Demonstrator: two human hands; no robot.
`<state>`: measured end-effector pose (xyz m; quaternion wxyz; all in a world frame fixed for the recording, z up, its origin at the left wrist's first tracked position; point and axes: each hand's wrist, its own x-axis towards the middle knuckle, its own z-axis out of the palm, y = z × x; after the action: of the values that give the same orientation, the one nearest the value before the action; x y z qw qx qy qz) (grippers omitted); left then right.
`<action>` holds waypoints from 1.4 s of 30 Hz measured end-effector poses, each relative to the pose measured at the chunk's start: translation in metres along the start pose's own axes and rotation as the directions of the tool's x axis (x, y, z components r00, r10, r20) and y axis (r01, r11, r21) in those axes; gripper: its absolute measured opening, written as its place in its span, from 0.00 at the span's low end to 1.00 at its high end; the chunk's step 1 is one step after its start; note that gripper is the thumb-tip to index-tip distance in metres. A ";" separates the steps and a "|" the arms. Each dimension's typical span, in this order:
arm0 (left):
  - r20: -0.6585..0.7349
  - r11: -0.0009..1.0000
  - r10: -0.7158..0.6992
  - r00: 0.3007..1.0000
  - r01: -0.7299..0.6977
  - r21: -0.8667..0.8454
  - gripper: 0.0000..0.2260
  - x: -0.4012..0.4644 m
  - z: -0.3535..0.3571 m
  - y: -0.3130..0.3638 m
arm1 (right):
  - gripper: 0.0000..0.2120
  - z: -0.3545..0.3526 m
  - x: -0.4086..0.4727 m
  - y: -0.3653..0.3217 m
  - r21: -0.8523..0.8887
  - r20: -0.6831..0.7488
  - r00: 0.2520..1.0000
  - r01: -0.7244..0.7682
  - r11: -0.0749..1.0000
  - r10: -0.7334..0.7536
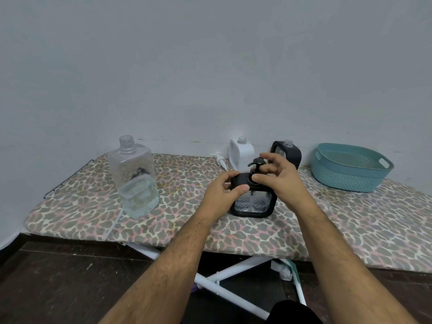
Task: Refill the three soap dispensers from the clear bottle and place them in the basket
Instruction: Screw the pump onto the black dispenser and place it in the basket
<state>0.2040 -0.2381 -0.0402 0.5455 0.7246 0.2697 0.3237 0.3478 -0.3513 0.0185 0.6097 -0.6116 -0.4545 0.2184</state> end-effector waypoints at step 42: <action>-0.076 0.997 0.032 0.997 -0.027 0.069 0.24 -0.008 0.005 0.010 | 0.20 0.027 -0.013 0.009 -0.366 -0.281 0.954 -0.001 0.931 -0.109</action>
<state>0.2027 -0.2497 -0.0325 0.5049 0.7336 0.2904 0.3500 0.3220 -0.3457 0.0015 0.5536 -0.7262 -0.4072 0.0198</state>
